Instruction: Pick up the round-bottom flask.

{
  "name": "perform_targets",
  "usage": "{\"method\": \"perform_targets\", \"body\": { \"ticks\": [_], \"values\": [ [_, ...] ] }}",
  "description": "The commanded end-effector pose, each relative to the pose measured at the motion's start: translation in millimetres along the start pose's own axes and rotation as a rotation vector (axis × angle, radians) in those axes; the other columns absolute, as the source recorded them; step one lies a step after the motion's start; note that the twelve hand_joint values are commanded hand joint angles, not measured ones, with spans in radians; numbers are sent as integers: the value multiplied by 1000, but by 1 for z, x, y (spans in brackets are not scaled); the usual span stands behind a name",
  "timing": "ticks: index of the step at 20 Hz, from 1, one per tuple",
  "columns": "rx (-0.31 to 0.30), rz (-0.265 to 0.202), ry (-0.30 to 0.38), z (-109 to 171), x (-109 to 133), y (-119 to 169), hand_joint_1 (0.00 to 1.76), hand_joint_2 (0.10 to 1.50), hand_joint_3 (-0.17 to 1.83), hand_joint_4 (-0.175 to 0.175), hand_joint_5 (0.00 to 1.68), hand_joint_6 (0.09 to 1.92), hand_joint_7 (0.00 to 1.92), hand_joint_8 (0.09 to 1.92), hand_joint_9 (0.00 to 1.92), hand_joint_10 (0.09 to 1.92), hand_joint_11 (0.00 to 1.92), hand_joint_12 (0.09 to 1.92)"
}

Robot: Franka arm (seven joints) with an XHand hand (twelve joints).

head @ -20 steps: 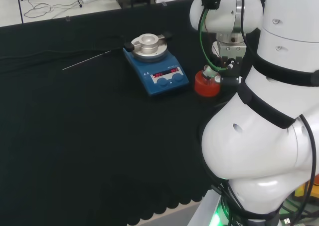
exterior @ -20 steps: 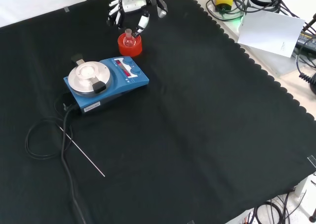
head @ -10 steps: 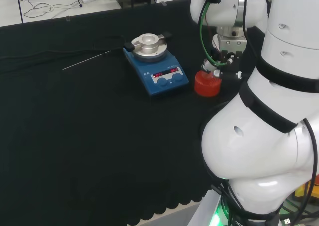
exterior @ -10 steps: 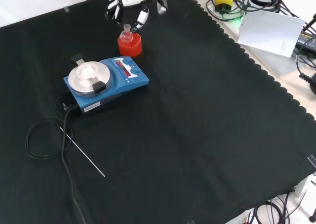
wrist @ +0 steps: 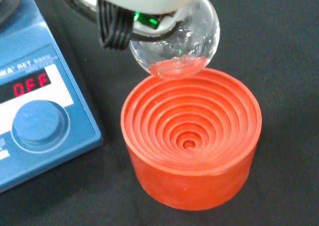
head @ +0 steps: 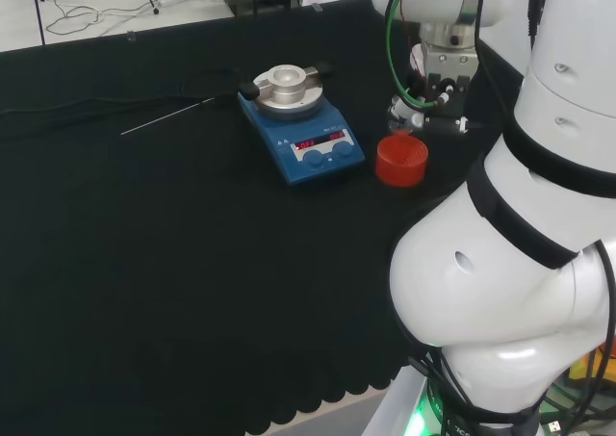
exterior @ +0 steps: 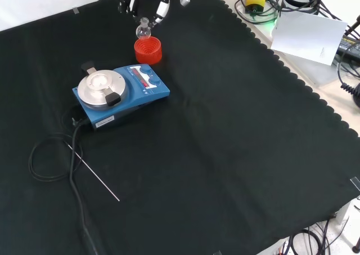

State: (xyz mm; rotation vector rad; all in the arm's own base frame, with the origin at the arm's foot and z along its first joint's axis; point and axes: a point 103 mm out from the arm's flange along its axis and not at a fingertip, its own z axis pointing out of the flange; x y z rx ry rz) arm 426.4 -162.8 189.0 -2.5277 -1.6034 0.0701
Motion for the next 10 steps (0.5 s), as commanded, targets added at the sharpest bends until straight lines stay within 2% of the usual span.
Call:
{"method": "perform_targets", "body": {
  "ticks": [1,10],
  "values": [
    [7,-7,8,-27,20,-4,1149,676,711,-29,1178,863,322,696,586,626,139,1402],
    [25,4,36,-29,27,0,1150,672,717,-31,1180,863,319,697,584,627,137,1404]
  ]
}}
